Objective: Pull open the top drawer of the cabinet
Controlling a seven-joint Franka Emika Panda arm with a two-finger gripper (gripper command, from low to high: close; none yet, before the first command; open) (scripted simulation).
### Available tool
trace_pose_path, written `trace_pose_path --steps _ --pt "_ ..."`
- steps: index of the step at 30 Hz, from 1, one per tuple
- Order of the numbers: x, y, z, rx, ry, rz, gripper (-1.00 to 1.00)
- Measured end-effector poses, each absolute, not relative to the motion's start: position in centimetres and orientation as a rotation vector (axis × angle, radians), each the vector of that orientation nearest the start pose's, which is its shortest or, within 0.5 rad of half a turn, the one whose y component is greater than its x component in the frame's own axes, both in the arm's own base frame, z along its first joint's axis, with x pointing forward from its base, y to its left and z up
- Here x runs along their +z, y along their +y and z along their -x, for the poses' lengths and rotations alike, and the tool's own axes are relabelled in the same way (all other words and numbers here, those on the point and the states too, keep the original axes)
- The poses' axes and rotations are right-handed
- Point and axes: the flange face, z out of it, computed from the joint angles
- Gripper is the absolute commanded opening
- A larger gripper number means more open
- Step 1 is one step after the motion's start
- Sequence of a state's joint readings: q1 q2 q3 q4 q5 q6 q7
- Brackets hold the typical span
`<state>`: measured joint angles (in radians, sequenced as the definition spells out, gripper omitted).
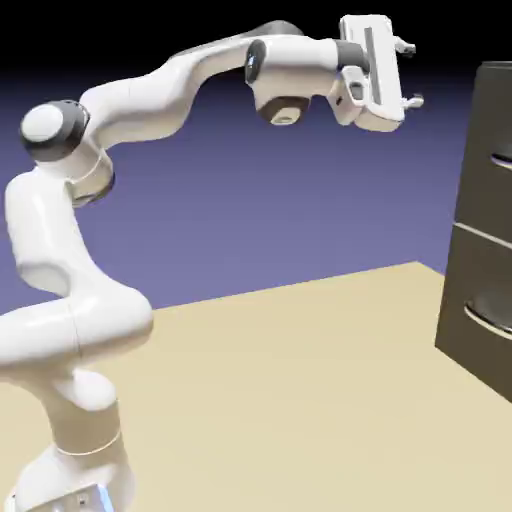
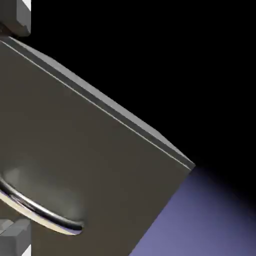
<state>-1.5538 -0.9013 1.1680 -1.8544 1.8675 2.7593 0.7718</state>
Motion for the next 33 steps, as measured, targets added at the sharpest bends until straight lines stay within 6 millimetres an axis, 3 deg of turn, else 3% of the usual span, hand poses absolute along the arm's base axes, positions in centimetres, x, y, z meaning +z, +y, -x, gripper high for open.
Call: trace_pose_path --steps 8,17,26,27,29,33 --pt "63.2 1.9 -61.7 -0.886 1.46 0.846 0.0" --pt "53.4 -2.7 -70.1 -0.613 1.482 0.615 0.0" --pt "53.4 -2.7 -75.1 -0.613 1.482 0.615 0.0" --pt "53.4 -2.7 -75.1 -0.613 1.482 0.615 -1.0" --pt "53.4 -2.7 -75.1 -0.613 1.482 0.615 -1.0" --pt "53.4 -2.7 -72.8 -0.614 1.482 0.615 -1.0"
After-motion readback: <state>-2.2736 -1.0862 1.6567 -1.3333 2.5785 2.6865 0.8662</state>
